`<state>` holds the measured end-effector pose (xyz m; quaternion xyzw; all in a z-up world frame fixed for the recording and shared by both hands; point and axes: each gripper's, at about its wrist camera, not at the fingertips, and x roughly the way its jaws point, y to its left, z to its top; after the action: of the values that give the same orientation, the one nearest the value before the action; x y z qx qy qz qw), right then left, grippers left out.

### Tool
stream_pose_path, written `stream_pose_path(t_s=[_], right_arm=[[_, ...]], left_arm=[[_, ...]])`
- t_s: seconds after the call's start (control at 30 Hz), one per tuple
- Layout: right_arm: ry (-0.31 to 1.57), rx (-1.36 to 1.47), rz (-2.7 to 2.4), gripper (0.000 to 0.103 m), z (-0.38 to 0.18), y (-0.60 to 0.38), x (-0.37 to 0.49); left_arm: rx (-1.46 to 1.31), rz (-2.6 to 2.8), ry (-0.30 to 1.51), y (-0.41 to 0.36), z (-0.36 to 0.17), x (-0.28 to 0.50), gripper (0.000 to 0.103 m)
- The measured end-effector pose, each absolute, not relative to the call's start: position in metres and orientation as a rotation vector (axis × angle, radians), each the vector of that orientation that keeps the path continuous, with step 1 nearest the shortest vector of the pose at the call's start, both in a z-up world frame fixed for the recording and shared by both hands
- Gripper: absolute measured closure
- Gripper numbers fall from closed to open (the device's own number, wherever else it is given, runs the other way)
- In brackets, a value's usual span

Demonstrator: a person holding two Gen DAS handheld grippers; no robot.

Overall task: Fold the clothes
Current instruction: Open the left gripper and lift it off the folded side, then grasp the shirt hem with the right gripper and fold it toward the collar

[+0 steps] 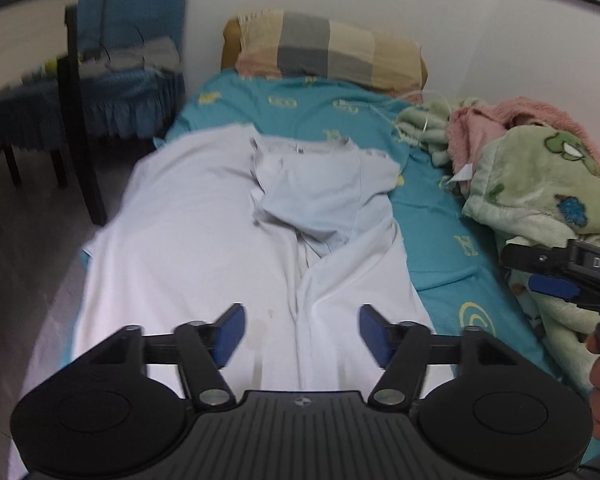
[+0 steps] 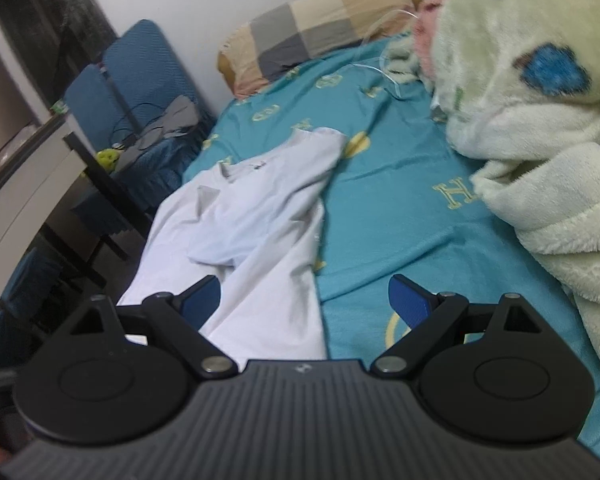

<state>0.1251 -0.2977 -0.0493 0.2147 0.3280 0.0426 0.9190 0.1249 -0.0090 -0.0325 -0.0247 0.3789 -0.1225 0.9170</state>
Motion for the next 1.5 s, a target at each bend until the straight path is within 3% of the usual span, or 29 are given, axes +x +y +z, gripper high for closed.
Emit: stream_pose_path(t_s=[0.1,0.47,0.67,0.73,0.77,0.87,1.17,1.5], right_arm=[[0.635,0.408,0.121,0.011,-0.042,-0.286,0.116],[0.545,0.255,0.186,0.011,-0.025,-0.232,0.099],[0.581,0.149,0.312,0.011,-0.014,-0.18,0.132],[0.601,0.106,0.373,0.019,-0.012,-0.153,0.158],[0.622,0.091,0.399,0.031,-0.012,-0.137,0.175],[0.707,0.064,0.489,0.03,-0.021,-0.081,0.233],[0.994,-0.321,0.703,0.039,-0.099,0.127,0.37],[1.095,-1.171,0.821,0.04,-0.207,0.259,0.363]], left_arm=[[-0.037,-0.284,0.708,-0.004,-0.022,0.1,0.0],[-0.009,-0.225,0.626,0.03,0.0,0.075,0.0],[0.006,-0.186,0.576,0.06,0.014,0.065,0.0],[0.006,-0.175,0.554,0.082,0.021,0.061,0.0],[-0.004,-0.159,0.543,0.092,0.023,0.06,0.0],[-0.079,-0.117,0.543,0.124,0.019,0.061,0.0],[-0.298,-0.092,0.615,0.182,-0.013,0.083,0.0],[-0.436,-0.056,0.649,0.217,-0.036,0.097,0.0]])
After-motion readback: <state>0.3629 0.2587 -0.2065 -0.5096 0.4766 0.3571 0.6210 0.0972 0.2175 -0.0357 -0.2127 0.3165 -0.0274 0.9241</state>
